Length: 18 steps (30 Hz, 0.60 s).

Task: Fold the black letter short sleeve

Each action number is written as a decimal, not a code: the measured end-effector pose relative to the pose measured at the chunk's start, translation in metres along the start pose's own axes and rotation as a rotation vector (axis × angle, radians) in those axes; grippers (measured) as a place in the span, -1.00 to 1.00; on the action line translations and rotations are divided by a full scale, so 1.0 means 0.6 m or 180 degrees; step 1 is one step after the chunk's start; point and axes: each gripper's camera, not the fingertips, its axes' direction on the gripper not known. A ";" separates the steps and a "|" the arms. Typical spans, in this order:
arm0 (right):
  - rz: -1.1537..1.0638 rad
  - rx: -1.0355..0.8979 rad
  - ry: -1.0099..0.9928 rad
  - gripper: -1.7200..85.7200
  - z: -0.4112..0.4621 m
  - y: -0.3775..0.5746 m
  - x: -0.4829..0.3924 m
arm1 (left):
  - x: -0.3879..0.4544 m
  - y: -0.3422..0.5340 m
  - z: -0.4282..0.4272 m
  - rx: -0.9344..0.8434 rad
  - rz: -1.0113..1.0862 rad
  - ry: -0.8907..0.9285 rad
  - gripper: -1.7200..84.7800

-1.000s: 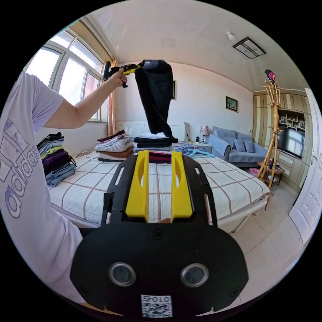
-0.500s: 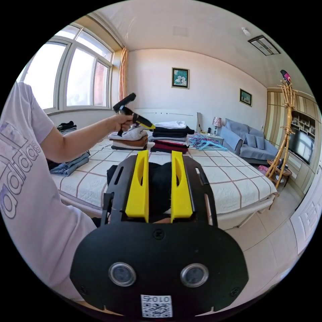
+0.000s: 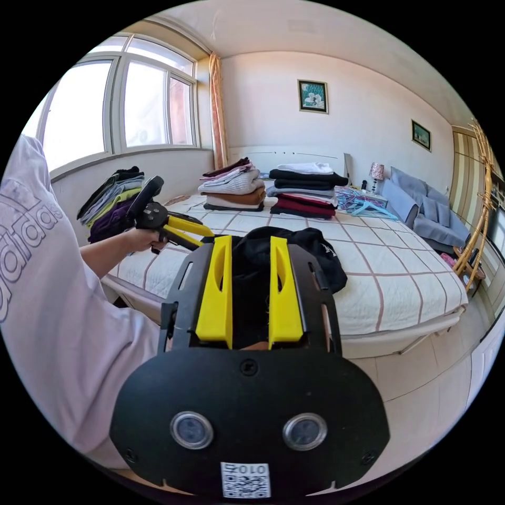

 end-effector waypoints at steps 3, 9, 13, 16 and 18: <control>-0.0030 0.0005 0.0028 -0.70 -0.002 -0.003 0.001 | 0.033 -0.008 0.010 -0.0043 0.0138 -0.0006 -0.68; 0.0032 -0.0023 0.0125 -0.71 -0.018 0.004 0.012 | 0.053 -0.020 0.065 -0.0308 0.0220 -0.0115 -0.71; 0.0126 -0.0062 0.0224 -0.71 -0.027 0.014 0.028 | 0.036 -0.029 0.036 0.0046 0.0105 0.0240 -0.72; 0.0262 -0.0046 0.0166 -0.72 -0.024 0.015 0.047 | 0.005 -0.030 0.058 -0.0132 -0.0118 0.0373 -0.73; 0.0299 -0.0033 0.0108 -0.72 -0.020 0.011 0.057 | -0.029 -0.029 0.069 -0.0262 -0.0408 0.0573 -0.76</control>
